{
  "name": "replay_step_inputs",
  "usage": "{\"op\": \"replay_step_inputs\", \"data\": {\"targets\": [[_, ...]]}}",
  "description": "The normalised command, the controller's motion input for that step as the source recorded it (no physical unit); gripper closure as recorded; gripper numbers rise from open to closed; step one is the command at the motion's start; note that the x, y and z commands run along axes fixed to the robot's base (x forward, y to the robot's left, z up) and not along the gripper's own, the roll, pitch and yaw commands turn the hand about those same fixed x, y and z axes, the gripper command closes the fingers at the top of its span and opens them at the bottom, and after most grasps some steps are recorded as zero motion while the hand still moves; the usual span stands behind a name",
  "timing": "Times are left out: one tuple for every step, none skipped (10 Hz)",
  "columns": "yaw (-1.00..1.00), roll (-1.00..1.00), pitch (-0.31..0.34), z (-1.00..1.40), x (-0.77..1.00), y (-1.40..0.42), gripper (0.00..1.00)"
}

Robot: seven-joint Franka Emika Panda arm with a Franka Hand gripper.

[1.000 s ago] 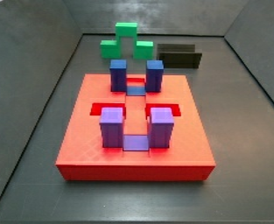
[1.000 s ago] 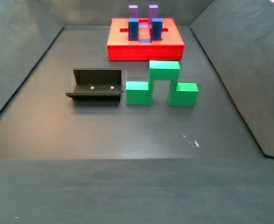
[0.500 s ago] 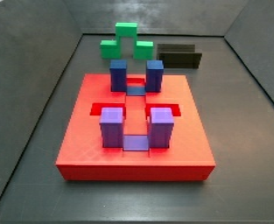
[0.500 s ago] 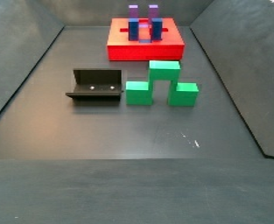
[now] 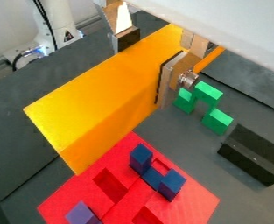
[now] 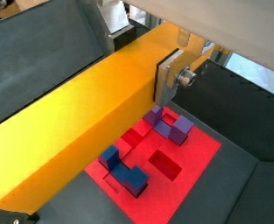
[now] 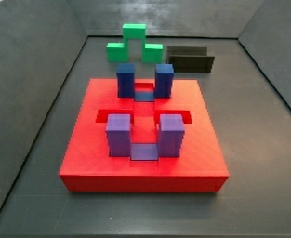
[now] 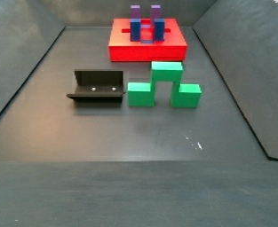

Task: Pick up the yellow object. Move up. Move to above the board. Insert the yellow object.
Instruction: Insert the yellow object.

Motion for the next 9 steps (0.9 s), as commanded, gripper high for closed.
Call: {"op": "replay_step_inputs", "data": {"targets": [[0.00,-0.10,0.061,-0.19,0.00,0.00,1.00],[0.00,-0.12,0.050,-0.18,0.00,0.00,1.00],[0.00,-0.13,0.057,-0.17,0.01,0.00,1.00],[0.00,-0.10,0.020,-0.10,0.00,0.00,1.00],[-0.01,-0.11,0.000,-0.17,0.05,0.00,1.00],[0.00,-0.13,0.000,-0.29,0.09,-0.04,1.00],[0.00,-0.07,0.000,-0.39,0.13,-0.20,1.00],[0.00,-0.03,0.000,-0.46,0.11,-0.25,1.00],[0.00,-0.03,0.000,-0.53,0.03,-0.23,1.00]]}}
